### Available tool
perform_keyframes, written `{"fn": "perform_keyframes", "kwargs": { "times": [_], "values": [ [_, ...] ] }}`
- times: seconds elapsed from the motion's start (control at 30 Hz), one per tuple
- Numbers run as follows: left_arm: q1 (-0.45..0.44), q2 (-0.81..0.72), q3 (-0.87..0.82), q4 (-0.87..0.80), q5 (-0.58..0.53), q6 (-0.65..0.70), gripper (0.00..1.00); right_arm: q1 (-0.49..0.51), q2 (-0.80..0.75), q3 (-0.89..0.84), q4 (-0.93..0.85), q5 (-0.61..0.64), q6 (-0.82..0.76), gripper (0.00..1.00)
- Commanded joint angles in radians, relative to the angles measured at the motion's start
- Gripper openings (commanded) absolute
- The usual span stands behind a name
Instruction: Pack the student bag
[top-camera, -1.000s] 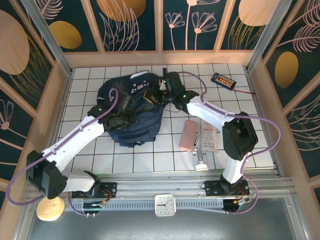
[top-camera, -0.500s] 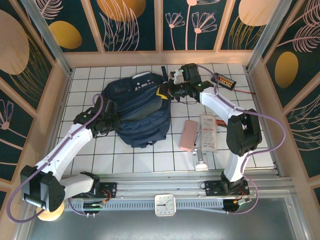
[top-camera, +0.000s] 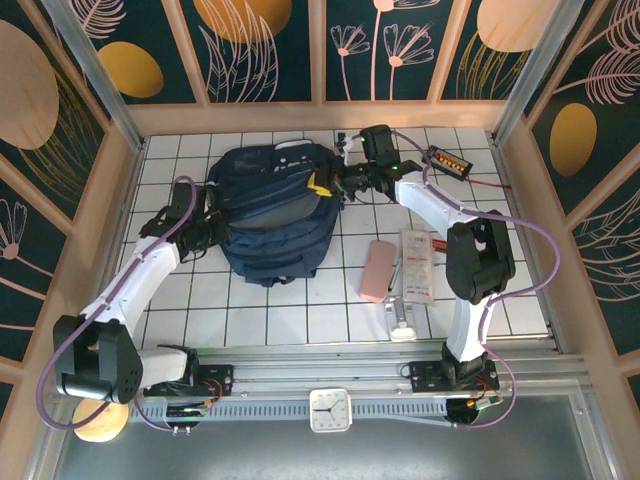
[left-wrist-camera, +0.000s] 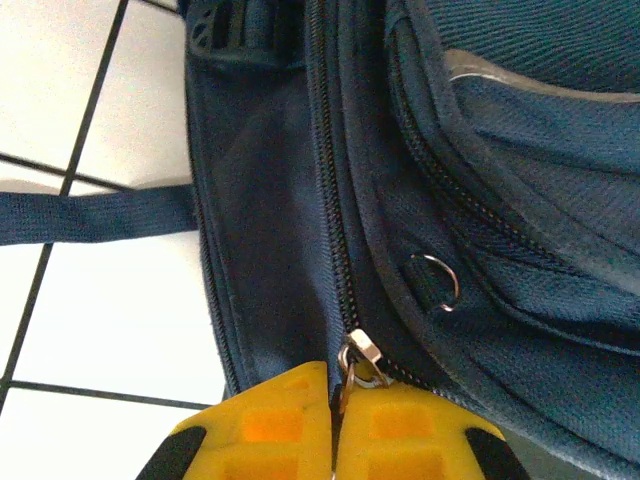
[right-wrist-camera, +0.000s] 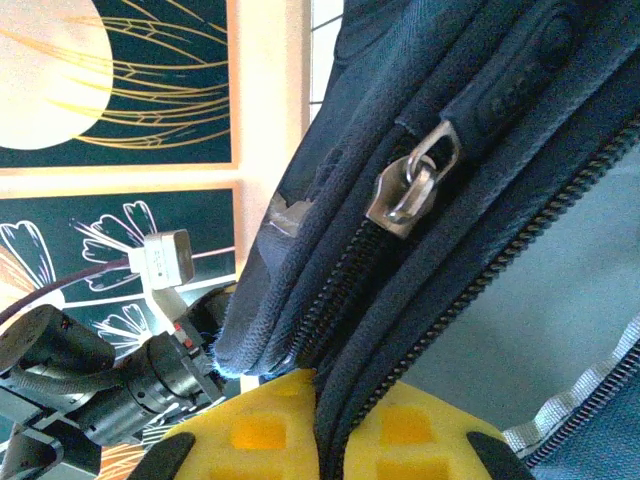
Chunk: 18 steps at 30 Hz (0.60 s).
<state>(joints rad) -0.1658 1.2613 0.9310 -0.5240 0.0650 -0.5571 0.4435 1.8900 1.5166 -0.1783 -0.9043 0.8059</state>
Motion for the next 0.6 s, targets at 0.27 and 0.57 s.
{"fn": "perform_keyframes", "kwargs": {
  "times": [0.27, 0.57],
  "values": [
    [-0.077, -0.169, -0.066, -0.039, 0.012, -0.141, 0.00, 0.085, -0.093, -0.199, 0.461, 0.208, 0.275, 0.71],
    [-0.156, -0.202, -0.039, -0.005, 0.041, -0.205, 0.00, 0.222, -0.165, -0.181, 0.171, 0.361, 0.312, 0.72]
  ]
}}
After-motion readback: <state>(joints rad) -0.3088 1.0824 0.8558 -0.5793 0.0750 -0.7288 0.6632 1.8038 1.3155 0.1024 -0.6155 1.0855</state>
